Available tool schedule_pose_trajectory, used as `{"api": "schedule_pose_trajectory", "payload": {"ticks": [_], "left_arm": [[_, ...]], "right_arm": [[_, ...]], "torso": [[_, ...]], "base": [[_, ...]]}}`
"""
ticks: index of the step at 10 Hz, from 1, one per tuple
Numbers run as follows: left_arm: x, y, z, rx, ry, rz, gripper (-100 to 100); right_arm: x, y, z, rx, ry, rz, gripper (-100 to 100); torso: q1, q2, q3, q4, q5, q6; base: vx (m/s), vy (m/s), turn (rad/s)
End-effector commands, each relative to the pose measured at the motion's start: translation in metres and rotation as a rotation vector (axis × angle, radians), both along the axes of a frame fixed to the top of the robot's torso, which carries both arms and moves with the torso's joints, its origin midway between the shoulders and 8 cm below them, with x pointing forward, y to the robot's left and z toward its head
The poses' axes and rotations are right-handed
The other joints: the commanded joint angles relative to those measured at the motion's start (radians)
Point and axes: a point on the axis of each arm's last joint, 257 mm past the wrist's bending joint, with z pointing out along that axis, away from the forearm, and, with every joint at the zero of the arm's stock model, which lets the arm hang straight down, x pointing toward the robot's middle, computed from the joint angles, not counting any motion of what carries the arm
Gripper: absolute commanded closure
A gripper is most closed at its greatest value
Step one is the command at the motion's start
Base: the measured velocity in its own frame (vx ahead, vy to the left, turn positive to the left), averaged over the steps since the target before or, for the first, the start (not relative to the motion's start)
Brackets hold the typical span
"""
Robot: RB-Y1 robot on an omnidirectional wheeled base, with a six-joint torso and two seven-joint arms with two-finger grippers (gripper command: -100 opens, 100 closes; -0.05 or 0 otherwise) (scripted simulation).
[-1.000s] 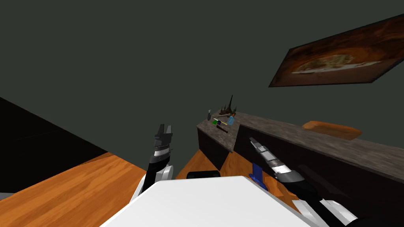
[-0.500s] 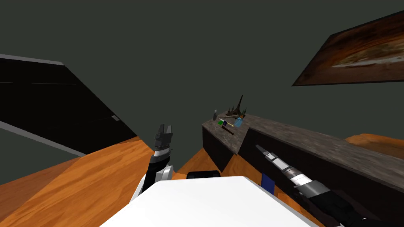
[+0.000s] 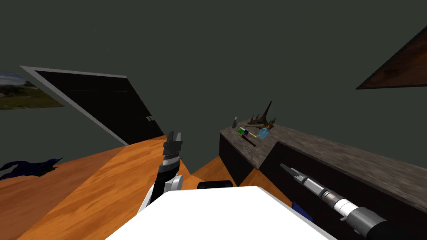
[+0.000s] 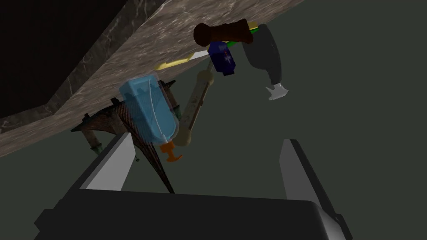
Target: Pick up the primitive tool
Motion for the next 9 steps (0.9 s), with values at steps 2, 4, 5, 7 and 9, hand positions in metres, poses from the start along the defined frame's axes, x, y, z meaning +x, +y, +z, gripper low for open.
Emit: {"api": "schedule_pose_trajectory", "payload": {"ticks": [2, 4, 5, 7, 9], "left_arm": [[0.000, 0.000, 0.000, 0.000, 0.000, 0.000, 0], [0.000, 0.000, 0.000, 0.000, 0.000, 0.000, 0], [0.000, 0.000, 0.000, 0.000, 0.000, 0.000, 0], [0.000, 0.000, 0.000, 0.000, 0.000, 0.000, 0], [0.000, 0.000, 0.000, 0.000, 0.000, 0.000, 0]], "right_arm": [[-0.040, -0.036, -0.018, -0.100, 0.155, 0.001, -100], [-0.062, -0.052, -0.029, -0.142, 0.231, 0.001, -100], [-0.080, -0.064, -0.034, -0.165, 0.288, -0.001, -100], [-0.101, -0.076, -0.042, -0.199, 0.360, 0.007, -100], [-0.125, -0.089, -0.049, -0.220, 0.428, 0.002, -100]], "torso": [[0.000, 0.000, 0.000, 0.000, 0.000, 0.000], [0.000, -0.001, -0.001, 0.000, 0.000, 0.001], [0.000, -0.002, -0.001, 0.000, 0.000, 0.000], [0.000, -0.003, -0.002, -0.001, 0.000, 0.002], [0.001, -0.004, -0.002, -0.001, 0.000, 0.002]], "base": [[-0.013, -0.005, 0.418], [0.002, -0.003, 0.356], [0.020, -0.003, 0.437], [0.022, 0.002, 0.320], [0.024, 0.002, 0.260]]}}
